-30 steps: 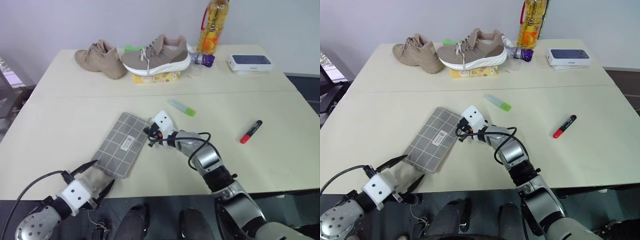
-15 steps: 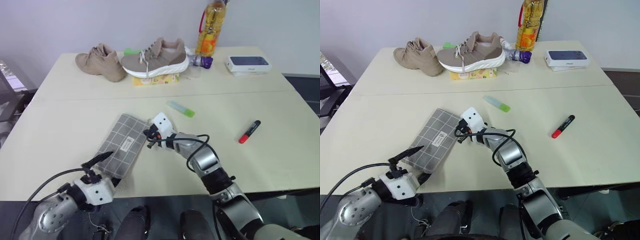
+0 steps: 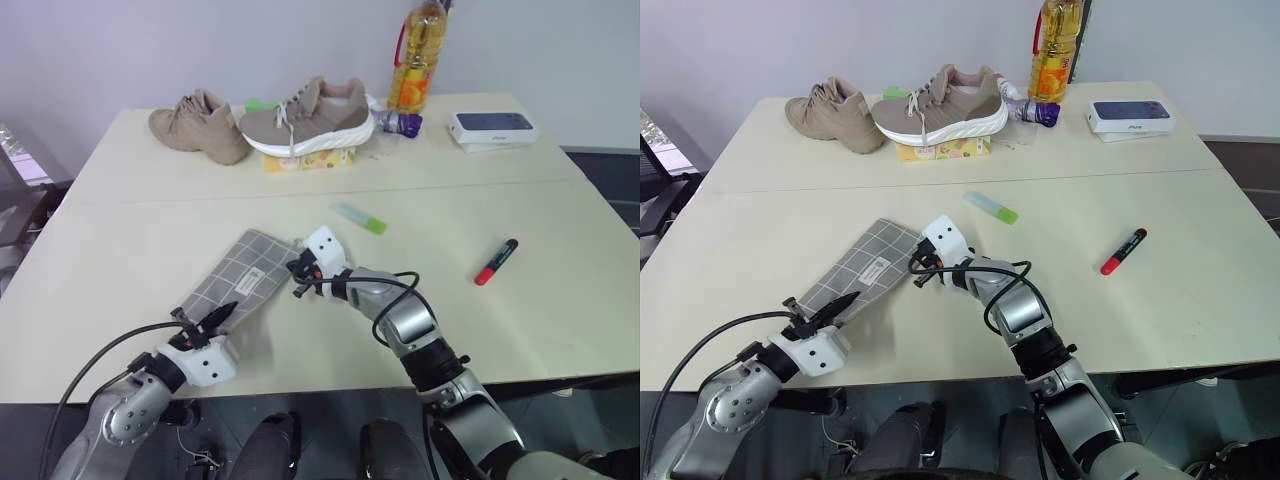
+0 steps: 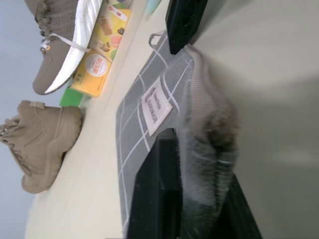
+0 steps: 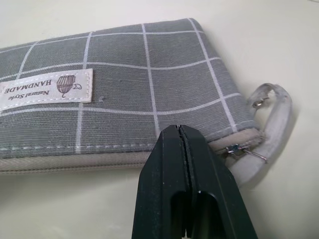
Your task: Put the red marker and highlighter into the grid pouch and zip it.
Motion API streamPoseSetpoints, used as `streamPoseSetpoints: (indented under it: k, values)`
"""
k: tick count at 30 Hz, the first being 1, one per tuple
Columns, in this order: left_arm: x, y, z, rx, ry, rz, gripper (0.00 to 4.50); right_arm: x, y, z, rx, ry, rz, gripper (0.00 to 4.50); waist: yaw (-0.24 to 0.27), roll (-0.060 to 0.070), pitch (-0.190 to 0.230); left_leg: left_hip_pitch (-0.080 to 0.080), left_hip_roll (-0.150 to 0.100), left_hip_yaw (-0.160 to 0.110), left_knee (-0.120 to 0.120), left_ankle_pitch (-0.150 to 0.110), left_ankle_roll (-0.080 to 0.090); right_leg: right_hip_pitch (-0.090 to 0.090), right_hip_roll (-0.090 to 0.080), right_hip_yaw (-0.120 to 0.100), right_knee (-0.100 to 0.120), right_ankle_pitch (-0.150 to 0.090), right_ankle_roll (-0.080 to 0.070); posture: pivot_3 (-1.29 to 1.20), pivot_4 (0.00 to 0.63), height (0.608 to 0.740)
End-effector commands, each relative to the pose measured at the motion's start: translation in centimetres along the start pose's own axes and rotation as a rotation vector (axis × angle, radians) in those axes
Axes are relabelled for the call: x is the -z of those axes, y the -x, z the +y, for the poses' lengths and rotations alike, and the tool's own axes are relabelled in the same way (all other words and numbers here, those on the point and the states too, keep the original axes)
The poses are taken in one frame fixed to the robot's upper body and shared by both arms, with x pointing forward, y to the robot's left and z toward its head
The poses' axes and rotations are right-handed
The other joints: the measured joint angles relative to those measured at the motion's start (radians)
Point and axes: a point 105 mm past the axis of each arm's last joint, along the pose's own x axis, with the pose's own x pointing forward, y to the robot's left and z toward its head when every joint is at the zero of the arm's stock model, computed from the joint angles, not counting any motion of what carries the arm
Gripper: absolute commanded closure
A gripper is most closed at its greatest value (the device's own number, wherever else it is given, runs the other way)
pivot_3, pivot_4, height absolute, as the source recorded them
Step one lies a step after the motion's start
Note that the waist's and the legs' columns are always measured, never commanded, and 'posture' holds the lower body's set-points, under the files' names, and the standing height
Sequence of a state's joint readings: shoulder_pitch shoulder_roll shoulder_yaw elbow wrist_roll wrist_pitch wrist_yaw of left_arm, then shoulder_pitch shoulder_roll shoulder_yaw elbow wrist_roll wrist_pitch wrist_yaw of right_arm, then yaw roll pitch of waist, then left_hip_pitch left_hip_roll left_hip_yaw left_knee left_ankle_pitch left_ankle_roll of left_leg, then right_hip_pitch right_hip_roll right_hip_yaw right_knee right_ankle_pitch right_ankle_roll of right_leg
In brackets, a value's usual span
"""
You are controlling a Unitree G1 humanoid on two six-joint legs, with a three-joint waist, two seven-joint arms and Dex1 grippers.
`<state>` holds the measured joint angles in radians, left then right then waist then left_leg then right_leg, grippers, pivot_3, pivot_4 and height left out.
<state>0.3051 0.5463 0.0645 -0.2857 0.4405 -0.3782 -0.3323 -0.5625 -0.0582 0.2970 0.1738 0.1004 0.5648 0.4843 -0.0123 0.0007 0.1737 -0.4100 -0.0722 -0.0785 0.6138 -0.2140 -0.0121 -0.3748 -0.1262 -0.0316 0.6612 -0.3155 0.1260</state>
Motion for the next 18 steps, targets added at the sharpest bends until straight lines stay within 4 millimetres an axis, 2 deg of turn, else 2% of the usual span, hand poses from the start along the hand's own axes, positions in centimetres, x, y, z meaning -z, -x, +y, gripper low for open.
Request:
streamPoseSetpoints:
  k: [1, 4, 8, 11, 14, 18]
  values:
    - [-0.4, 0.0, 1.4, -0.080, 0.096, -0.011, 4.43, -3.1, 1.4, -1.8, 0.052, 0.057, -0.111, 4.50, 0.000, 0.000, 0.000, 0.000, 0.000, 0.000, 0.000, 0.000, 0.000, 0.000, 0.000, 0.000, 0.000, 0.000, 0.000, 0.00, 0.150, 0.739]
    - [-1.5, -0.3, 2.3, -0.123, 0.213, -0.059, 4.50, -4.9, 3.7, -3.1, 0.014, 0.050, -0.180, 3.62, 0.002, -0.001, 0.000, -0.001, 0.000, 0.000, 0.001, 0.000, 0.000, 0.000, 0.000, 0.000, 0.000, 0.000, 0.000, 0.00, 0.150, 0.739]
    - [-2.1, -0.6, 2.8, -0.136, 0.260, -0.086, 4.50, -5.2, 5.8, -4.4, 0.005, 0.120, -0.181, 1.54, 0.000, -0.001, 0.001, -0.001, 0.000, 0.000, 0.000, 0.000, 0.000, 0.001, 0.000, 0.000, 0.000, 0.000, 0.000, 0.00, 0.150, 0.739]
    - [-2.3, -0.8, 2.8, -0.125, 0.270, -0.100, 4.50, -4.9, 6.5, -4.7, -0.004, 0.170, -0.156, 0.04, -0.004, -0.001, 0.001, -0.001, 0.000, 0.000, 0.000, 0.000, 0.000, 0.002, 0.000, 0.001, 0.000, 0.000, 0.000, 0.00, 0.150, 0.739]
    - [-2.7, -1.0, 2.8, -0.117, 0.290, -0.128, 4.50, -4.5, 6.5, -4.6, -0.023, 0.211, -0.136, 0.04, -0.004, -0.001, 0.001, -0.001, 0.000, 0.000, -0.001, 0.000, 0.000, 0.002, 0.001, 0.002, 0.000, 0.000, -0.001, 0.00, 0.150, 0.739]
    - [-3.2, -1.3, 2.7, -0.103, 0.288, -0.155, 4.50, -4.5, 5.5, -4.5, -0.004, 0.202, -0.131, 0.04, -0.001, -0.001, 0.001, -0.001, 0.000, 0.000, -0.001, 0.000, 0.000, 0.002, 0.001, 0.002, 0.000, 0.000, -0.001, 0.00, 0.150, 0.739]
